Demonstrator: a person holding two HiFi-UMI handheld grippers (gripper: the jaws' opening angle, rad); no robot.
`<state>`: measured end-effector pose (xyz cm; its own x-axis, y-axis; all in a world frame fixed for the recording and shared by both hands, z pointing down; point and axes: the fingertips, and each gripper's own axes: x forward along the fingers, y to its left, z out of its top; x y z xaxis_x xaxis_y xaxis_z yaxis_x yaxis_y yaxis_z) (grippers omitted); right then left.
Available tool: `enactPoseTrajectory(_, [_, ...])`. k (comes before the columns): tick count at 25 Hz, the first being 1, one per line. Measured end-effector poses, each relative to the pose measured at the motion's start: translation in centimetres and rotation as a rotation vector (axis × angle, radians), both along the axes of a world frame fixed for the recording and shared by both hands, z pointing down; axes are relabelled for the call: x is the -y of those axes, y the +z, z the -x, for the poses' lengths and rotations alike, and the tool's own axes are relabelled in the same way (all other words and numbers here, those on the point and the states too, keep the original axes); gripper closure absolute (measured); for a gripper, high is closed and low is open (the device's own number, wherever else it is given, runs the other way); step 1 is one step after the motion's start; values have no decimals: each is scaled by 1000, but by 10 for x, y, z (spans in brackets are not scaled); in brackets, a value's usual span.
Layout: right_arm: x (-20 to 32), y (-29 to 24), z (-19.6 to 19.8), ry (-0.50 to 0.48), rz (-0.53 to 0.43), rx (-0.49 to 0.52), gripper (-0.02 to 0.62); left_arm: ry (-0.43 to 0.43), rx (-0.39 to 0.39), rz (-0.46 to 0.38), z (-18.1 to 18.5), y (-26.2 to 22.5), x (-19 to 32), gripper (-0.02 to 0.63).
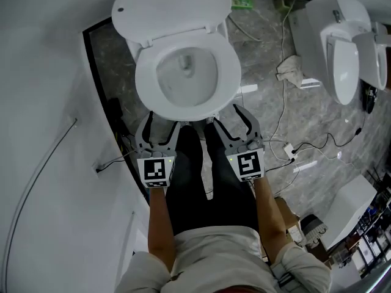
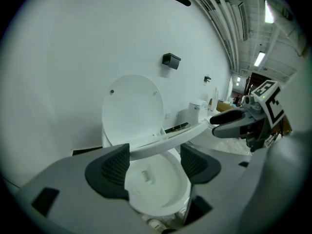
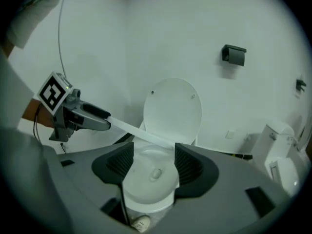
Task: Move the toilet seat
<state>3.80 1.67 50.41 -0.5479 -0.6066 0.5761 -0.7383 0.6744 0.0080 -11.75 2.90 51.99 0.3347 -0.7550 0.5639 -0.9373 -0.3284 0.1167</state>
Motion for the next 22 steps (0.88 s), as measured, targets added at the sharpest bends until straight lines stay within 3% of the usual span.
enactPoseTrajectory(3, [6,-5,4,-13,-27,-18,314,-17,-7,6,2,-2,2,259])
enactPoseTrajectory(22, [46,-30,17,27,-22,105,322,-48,-59,-30,10,-30,37,259])
